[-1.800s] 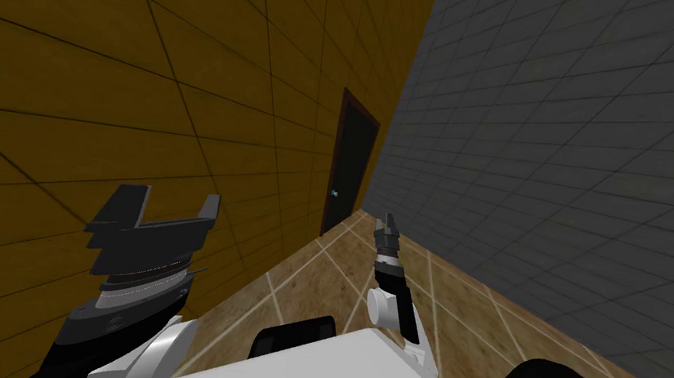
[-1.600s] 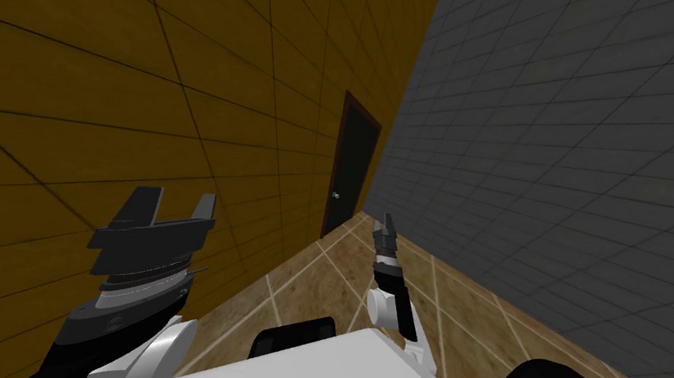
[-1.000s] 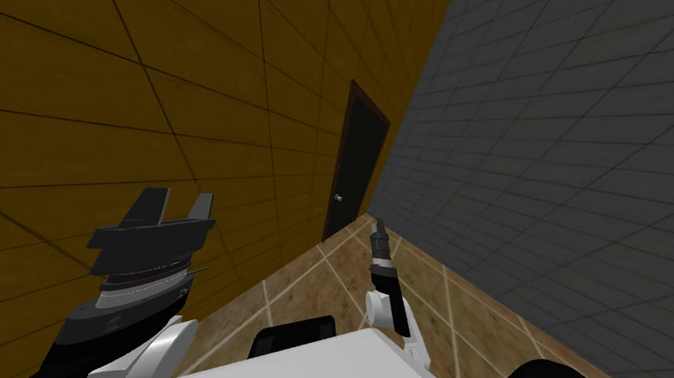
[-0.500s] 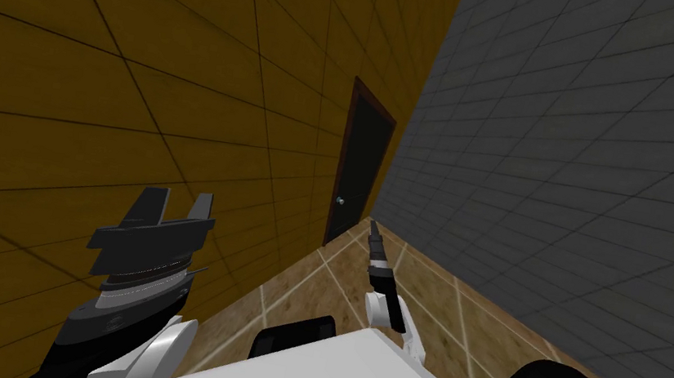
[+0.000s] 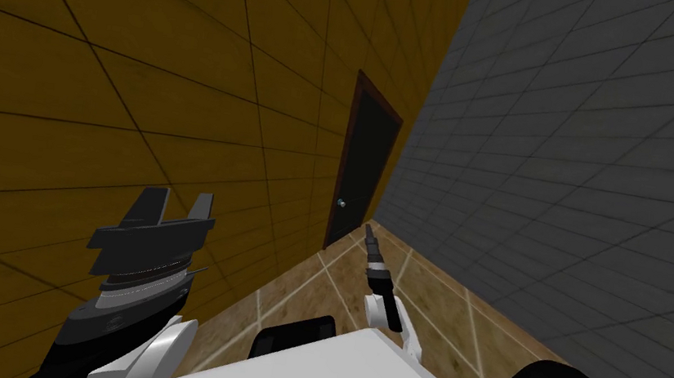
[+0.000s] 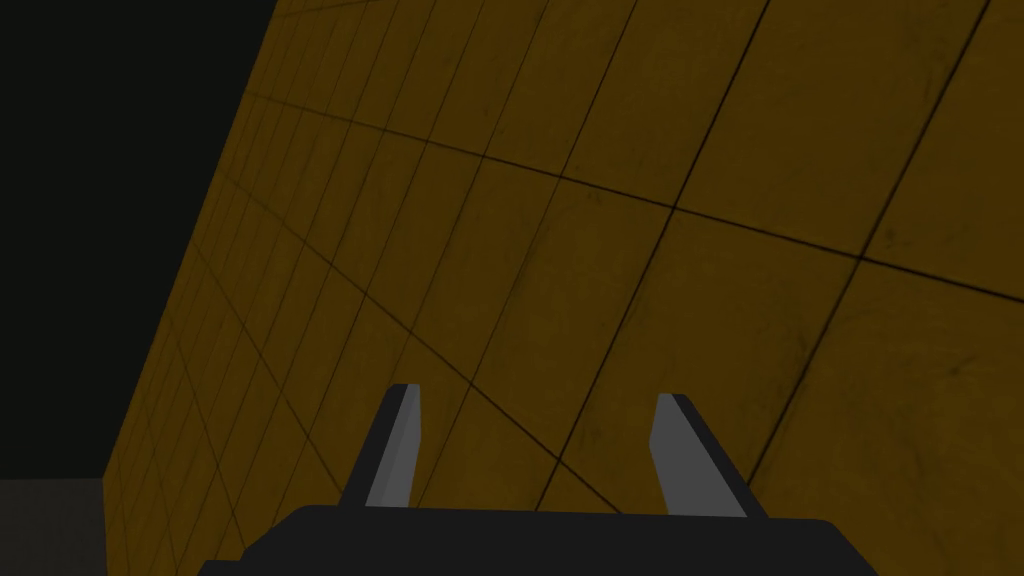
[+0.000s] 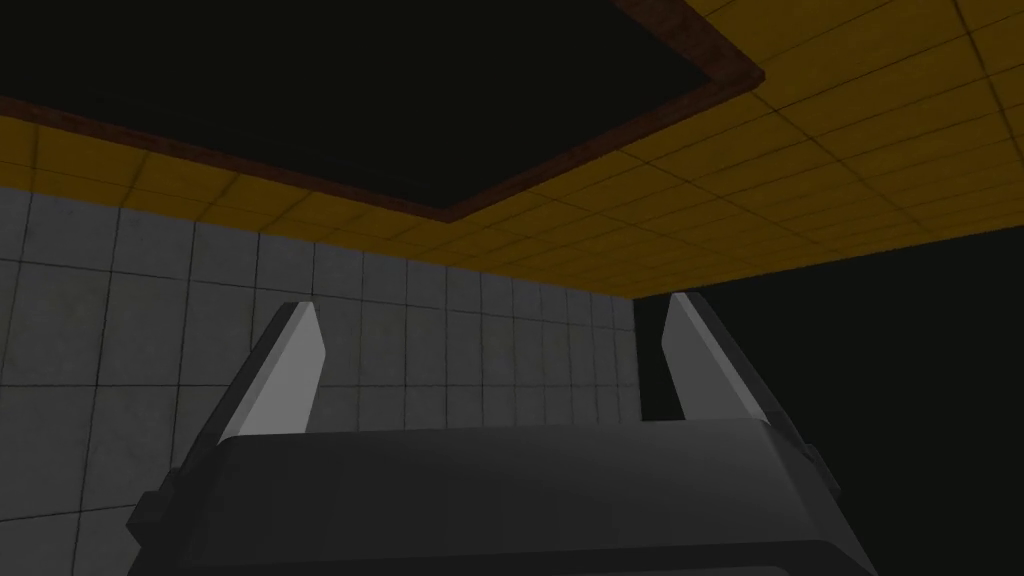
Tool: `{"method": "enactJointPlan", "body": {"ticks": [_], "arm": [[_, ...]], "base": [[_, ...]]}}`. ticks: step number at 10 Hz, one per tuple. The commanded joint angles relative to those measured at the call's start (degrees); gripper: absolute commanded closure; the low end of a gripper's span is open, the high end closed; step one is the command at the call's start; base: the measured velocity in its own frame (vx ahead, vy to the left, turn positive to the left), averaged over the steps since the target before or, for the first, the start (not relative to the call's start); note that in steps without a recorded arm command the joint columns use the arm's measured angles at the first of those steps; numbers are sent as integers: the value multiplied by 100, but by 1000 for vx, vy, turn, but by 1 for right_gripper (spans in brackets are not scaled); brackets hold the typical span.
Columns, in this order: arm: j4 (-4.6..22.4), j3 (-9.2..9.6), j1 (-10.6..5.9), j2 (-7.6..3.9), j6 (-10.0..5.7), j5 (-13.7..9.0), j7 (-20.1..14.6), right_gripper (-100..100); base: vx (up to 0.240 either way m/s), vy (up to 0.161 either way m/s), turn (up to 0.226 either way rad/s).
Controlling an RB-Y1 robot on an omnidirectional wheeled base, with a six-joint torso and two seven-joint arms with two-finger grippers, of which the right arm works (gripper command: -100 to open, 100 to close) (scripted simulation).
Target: Pull the door open
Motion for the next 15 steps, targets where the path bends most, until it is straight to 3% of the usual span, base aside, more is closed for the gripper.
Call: {"method": "enactJointPlan", "body": {"ticks": [1, 15], "arm": [[218, -12, -56, -37, -96, 67, 159, -100], [1871, -49, -408, -254, -761, 701, 1546, -100]], "base": [[101, -60, 71], [87, -72, 80]]}}
